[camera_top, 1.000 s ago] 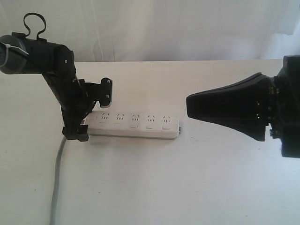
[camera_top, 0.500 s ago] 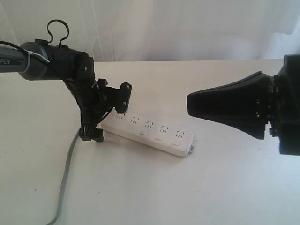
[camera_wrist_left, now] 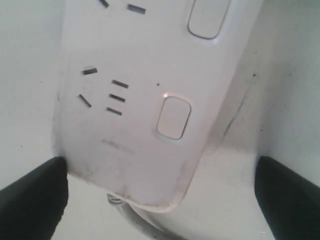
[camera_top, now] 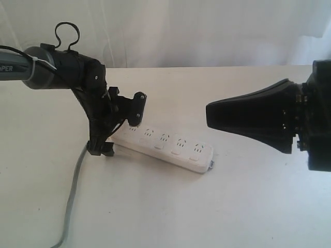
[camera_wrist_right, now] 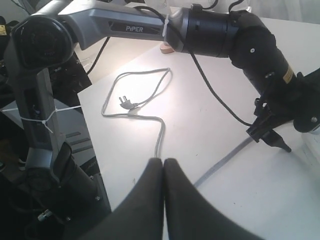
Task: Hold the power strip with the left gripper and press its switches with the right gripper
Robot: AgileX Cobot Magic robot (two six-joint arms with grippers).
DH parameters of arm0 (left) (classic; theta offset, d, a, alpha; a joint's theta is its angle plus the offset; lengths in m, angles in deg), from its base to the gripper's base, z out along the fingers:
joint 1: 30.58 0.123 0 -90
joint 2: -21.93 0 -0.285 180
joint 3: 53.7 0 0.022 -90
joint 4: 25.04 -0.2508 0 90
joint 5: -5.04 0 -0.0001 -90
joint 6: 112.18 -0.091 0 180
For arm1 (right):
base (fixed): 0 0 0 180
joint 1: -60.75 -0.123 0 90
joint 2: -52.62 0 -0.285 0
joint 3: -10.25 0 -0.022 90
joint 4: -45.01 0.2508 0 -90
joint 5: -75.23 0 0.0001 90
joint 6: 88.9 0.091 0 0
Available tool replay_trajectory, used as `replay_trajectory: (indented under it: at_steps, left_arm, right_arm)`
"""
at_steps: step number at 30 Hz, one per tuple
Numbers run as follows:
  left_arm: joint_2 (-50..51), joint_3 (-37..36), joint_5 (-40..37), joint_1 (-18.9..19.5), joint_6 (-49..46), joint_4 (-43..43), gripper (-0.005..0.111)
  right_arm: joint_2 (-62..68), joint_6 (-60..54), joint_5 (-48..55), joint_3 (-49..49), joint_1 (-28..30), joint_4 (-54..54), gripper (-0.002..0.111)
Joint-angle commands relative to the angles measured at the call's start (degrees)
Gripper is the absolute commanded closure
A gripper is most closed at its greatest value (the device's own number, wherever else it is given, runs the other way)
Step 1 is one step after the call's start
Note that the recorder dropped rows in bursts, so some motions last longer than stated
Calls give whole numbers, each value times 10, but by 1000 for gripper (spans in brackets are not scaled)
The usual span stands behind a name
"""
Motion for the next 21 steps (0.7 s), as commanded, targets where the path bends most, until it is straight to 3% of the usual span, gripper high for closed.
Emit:
replay_trajectory:
  at_steps: [1, 6, 11, 15, 21]
  left_arm:
    - [-21, 0, -7, -1, 16, -18, 2]
    - [-48, 34, 39, -1, 8, -22, 2]
    - [-41, 62, 40, -8, -50, 30, 2]
    - [-21, 63, -16, -21, -107, 81, 2]
    - [4, 63, -59, -32, -115, 112, 2]
  right_arm:
    - [0, -3, 3, 2, -1, 5, 108]
    - [0, -3, 14, 2, -1, 5, 108]
    - [0, -3, 22, 2, -1, 5, 108]
    - [0, -3, 9, 2, -1, 5, 108]
    - [0, -3, -5, 2, -1, 5, 108]
